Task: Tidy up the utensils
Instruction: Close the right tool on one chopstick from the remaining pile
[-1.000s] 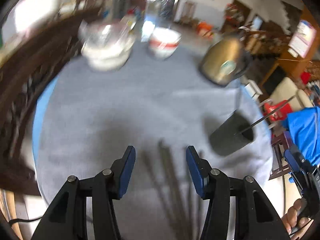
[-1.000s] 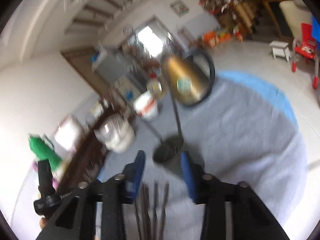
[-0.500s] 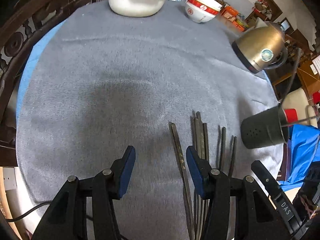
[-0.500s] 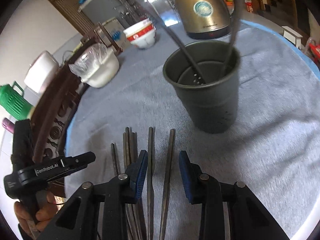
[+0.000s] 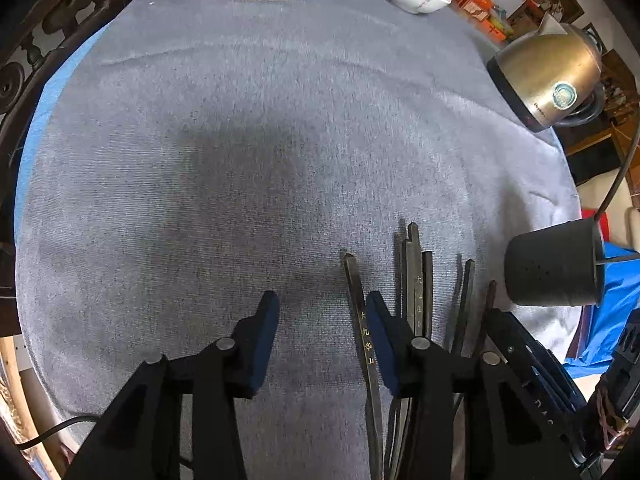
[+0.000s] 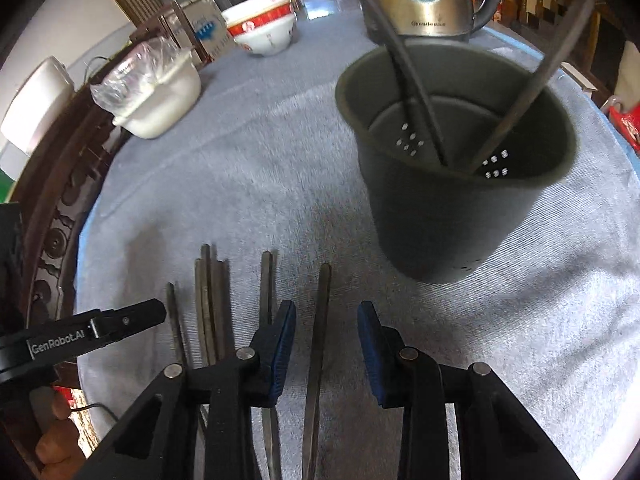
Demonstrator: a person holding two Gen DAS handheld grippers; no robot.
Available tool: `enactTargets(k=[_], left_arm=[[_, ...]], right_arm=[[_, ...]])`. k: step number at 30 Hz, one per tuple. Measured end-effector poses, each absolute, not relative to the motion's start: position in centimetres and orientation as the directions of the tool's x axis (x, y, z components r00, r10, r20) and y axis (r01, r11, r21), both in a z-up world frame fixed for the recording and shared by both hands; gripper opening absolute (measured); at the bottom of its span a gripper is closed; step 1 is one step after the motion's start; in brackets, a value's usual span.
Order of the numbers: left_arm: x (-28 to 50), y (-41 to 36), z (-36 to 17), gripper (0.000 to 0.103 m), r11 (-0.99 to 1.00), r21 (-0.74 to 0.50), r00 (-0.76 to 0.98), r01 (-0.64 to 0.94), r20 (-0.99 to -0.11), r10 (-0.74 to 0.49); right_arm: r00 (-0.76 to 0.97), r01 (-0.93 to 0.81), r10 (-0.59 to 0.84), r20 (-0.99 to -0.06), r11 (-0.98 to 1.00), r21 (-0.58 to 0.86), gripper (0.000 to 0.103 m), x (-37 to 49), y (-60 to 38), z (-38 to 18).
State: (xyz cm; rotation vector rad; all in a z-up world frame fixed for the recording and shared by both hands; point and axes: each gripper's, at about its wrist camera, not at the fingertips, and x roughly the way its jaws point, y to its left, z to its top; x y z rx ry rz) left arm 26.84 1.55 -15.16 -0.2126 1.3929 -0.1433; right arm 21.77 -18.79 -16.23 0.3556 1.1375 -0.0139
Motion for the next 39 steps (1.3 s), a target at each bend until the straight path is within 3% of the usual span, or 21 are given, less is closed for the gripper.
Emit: enactTargets(k=[5, 12, 17, 29, 32, 36, 39], left_arm=[[27.4, 0.9, -15.8, 0.040, 0.973, -0.228, 0.160, -0.030, -0.962, -0.220], [28.0, 0.2, -15.9, 0.040, 0.965, -0.258, 0.144, -0.037, -0.957, -0.250], [27.8, 0.6, -15.2, 0.040, 0.966, -0.257, 0.161, -0.029, -0.955, -0.249], [28.3, -2.3, -16.3, 0.038, 0.978, -0.206, 0.160, 0.008, -0.966, -0.205], [28.4, -2.4, -16.5, 0.034, 0.982, -0.189, 0.165, 0.017, -0.968, -0.189], [29.0, -2.4, -16.5, 0.012, 0.987, -0.160, 0.174, 0.020, -0.971, -0.161], [29.3, -2.4, -16.8, 0.010, 0.988, -0.148, 0.187, 0.033, -0.971, -0.151]], right_arm=[[0.419, 0.185, 0.149, -0.896, 0.952, 0.245, 0.035, 22.2, -18.3, -16.6], [0.426, 0.188, 0.132, -0.895, 0.955, 0.230, 0.015, 22.7, -18.5, -16.6], [0.435, 0.186, 0.156, -0.887, 0.948, 0.259, 0.008, 22.1, -19.7, -16.8], [0.399, 0.155, 0.129, -0.908, 0.966, 0.205, 0.007, 23.1, -18.7, -16.8], [0.375, 0.164, 0.122, -0.919, 0.967, 0.196, 0.007, 23.8, -18.3, -16.8], [0.358, 0.159, 0.112, -0.927, 0.971, 0.179, 0.007, 24.5, -18.0, -16.7], [0.372, 0.136, 0.075, -0.925, 0.982, 0.134, 0.007, 24.6, -17.5, -16.7]])
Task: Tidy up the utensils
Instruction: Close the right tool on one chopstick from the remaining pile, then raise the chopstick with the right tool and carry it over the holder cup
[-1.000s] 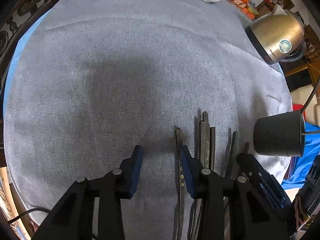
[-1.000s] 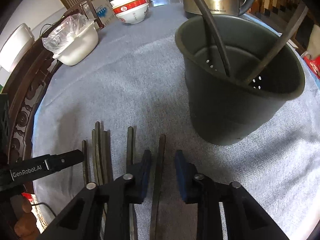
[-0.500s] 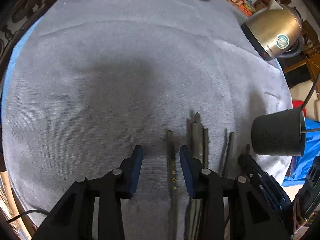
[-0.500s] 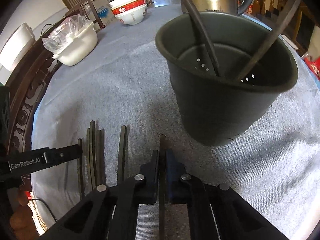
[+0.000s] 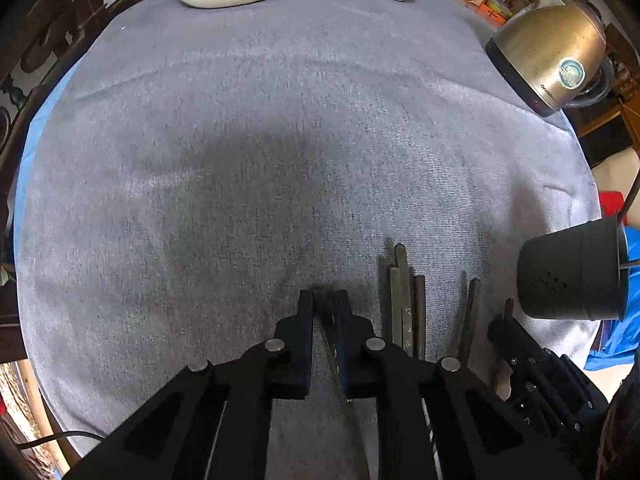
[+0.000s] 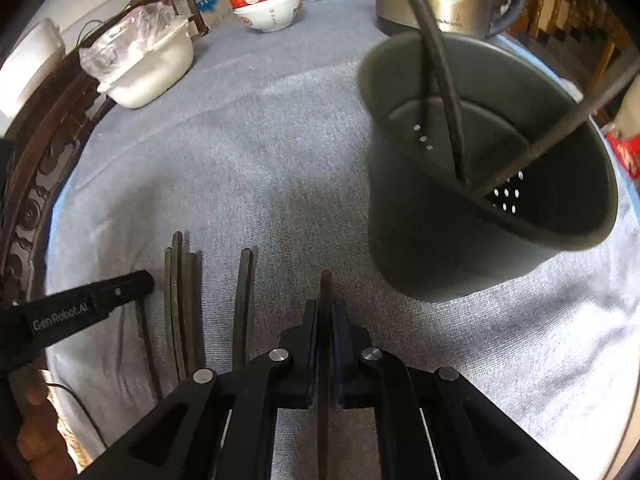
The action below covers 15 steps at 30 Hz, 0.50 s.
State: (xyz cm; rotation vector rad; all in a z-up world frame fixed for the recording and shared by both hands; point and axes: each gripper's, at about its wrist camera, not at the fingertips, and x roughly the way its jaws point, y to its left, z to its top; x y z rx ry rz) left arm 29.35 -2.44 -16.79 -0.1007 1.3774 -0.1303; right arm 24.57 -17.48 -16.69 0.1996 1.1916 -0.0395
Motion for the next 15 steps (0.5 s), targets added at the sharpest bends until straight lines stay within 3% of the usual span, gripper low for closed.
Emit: enactTargets(k=[4, 15], left_arm=[[29.2, -2.8, -17.0, 0.009, 0.988, -0.150, 0.205, 0.043, -0.966, -0.155], [25.3, -1.1, -10.5, 0.007, 0.978, -0.202, 0.356, 0.047, -0.912, -0.205]], right_arm=[[0.403, 0.117, 0.050, -0.914, 0.987, 0.106, 0.007, 24.1, -16.6, -16.6], [0.563, 0.079, 0.205, -0.801, 0.951, 0.300, 0.006, 20.9, -18.4, -11.4]])
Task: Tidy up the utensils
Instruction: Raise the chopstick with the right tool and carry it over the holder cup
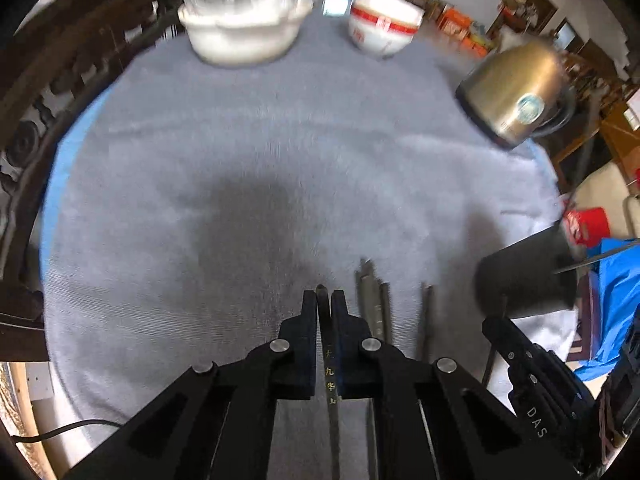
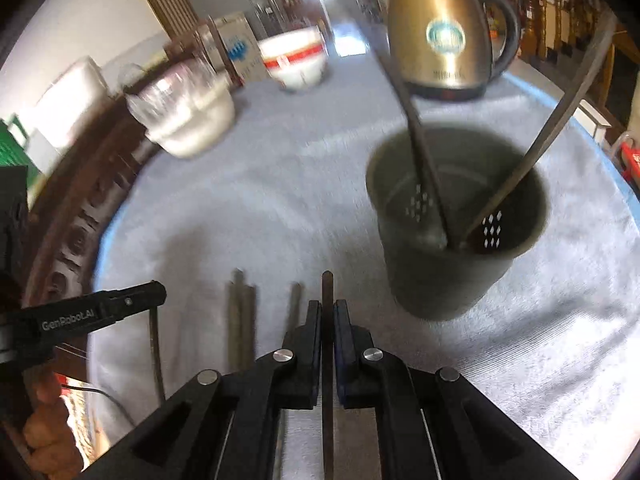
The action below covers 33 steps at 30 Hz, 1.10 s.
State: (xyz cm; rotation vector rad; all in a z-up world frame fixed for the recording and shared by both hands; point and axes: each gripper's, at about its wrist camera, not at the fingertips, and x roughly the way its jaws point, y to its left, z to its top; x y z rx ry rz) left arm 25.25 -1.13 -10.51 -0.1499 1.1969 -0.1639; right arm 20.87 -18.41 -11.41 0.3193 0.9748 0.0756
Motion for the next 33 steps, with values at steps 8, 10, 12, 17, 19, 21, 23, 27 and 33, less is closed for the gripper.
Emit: enactTargets(k=[8, 10, 12, 17, 19, 21, 23, 27, 33], left_arm=[[21.8, 0.0, -3.8, 0.006, 0.965, -0.249, 0.493, 0.081, -0.831, -0.256], [21.2, 0.2, -2.3, 0.006, 0.961, -0.258, 0.521, 0.095, -0.810, -0.269], [20.5, 0.3, -1.0, 0.006, 0.958, -0.265, 0.542, 0.107, -0.793, -0.279], [18.8, 0.5, 1.5, 0.006, 0.952, -0.275, 0.590, 0.130, -0.750, -0.298], [18.2, 0.5, 2.4, 0.006, 0.950, -0.280, 0.605, 0.138, -0.735, -0.305], [17.7, 0.4, 3.3, 0.006, 0.948, -0.281, 0.623, 0.151, -0.717, -0.312], [17.1, 0.2, 4.5, 0.006, 0.946, -0.276, 0.645, 0.167, -0.696, -0.317], [16.3, -0.6, 6.9, 0.006, 0.942, -0.267, 0.685, 0.203, -0.648, -0.332], [16.6, -2.7, 10.0, 0.006, 0.929, -0.262, 0.731, 0.262, -0.574, -0.368]], right_arm=[[0.697, 0.035, 0.243, -0.675, 0.928, 0.370, 0.006, 17.0, -20.4, -6.5], [0.731, 0.014, 0.251, -0.635, 0.924, 0.381, 0.006, 16.4, -20.4, -5.2], [0.761, -0.008, 0.263, -0.593, 0.918, 0.396, 0.006, 15.6, -20.3, -4.1], [0.844, -0.075, 0.282, -0.457, 0.904, 0.420, 0.006, 12.8, -20.5, -0.9], [0.869, -0.096, 0.287, -0.403, 0.897, 0.432, 0.006, 11.8, -20.7, 0.2], [0.893, -0.117, 0.288, -0.345, 0.890, 0.440, 0.006, 10.7, -21.1, 1.4], [0.917, -0.131, 0.276, -0.287, 0.889, 0.439, 0.006, 10.0, -21.8, 2.6], [0.960, -0.124, 0.218, -0.175, 0.893, 0.432, 0.006, 9.0, -23.6, 4.7], [0.996, -0.083, 0.081, 0.023, 0.900, 0.428, 0.006, 7.9, -26.2, 7.4]])
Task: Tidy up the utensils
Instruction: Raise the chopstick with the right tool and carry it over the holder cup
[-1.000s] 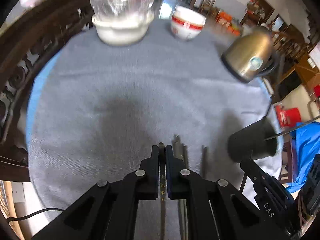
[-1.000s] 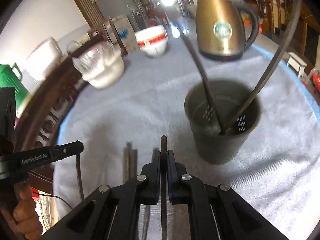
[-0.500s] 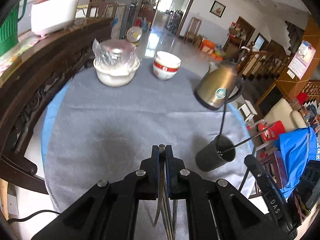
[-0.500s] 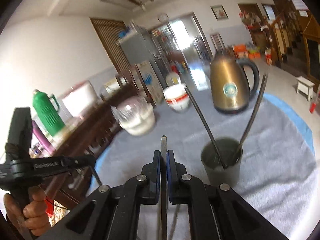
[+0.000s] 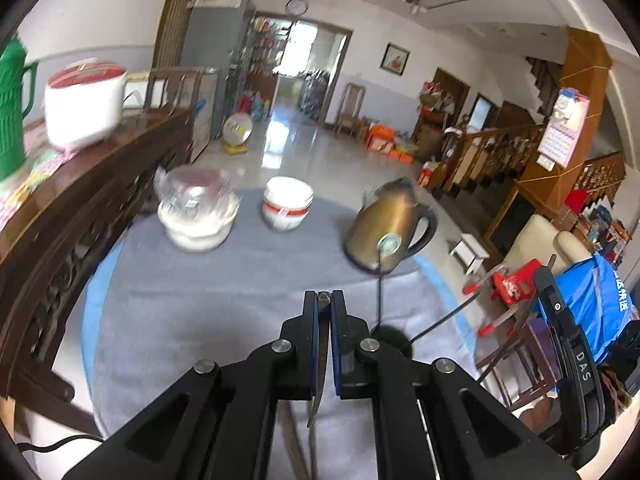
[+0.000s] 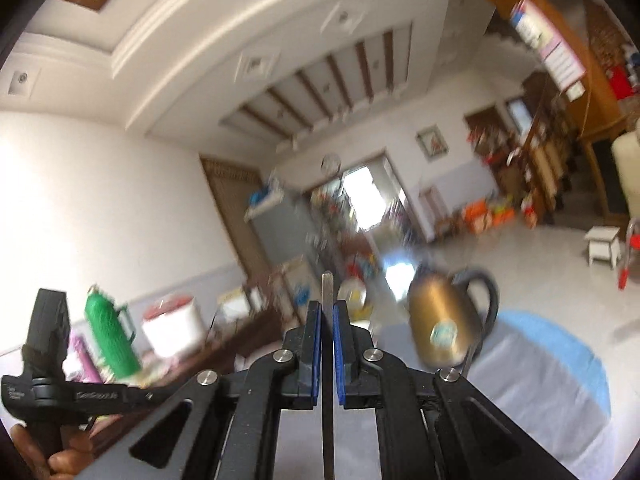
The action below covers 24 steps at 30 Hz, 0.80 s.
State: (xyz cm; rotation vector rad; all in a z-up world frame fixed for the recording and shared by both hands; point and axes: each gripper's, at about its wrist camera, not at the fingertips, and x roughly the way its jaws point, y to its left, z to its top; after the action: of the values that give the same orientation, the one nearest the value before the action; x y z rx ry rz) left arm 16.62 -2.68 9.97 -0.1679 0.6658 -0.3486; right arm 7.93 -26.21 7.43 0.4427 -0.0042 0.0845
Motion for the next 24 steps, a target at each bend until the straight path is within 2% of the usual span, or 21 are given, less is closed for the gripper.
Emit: enactTargets(k=[5, 12, 18, 24], left_arm=[[17.6, -5.1, 12.4, 0.006, 0.909, -0.260, 0.773, 0.327, -0.479, -0.415], [19.4, -8.1, 13.0, 0.006, 0.871, -0.281, 0.776, 0.403, -0.399, -0.488], [21.2, -10.3, 11.1, 0.006, 0.853, -0.311, 0.752, 0.418, -0.408, -0.518], [22.7, -11.7, 8.4, 0.006, 0.856, -0.322, 0.719, 0.404, -0.467, -0.515]], right_arm=[[0.986, 0.004, -0.072, 0.149, 0.911, 0.411, 0.006, 8.3, -27.3, 8.9], [0.943, 0.146, -0.236, 0.236, 0.928, 0.344, 0.006, 10.2, -26.3, 9.2], [0.945, 0.187, -0.258, 0.203, 0.931, 0.315, 0.006, 13.5, -25.1, 7.6], [0.956, 0.209, -0.257, 0.140, 0.935, 0.287, 0.006, 15.2, -24.8, 5.1]])
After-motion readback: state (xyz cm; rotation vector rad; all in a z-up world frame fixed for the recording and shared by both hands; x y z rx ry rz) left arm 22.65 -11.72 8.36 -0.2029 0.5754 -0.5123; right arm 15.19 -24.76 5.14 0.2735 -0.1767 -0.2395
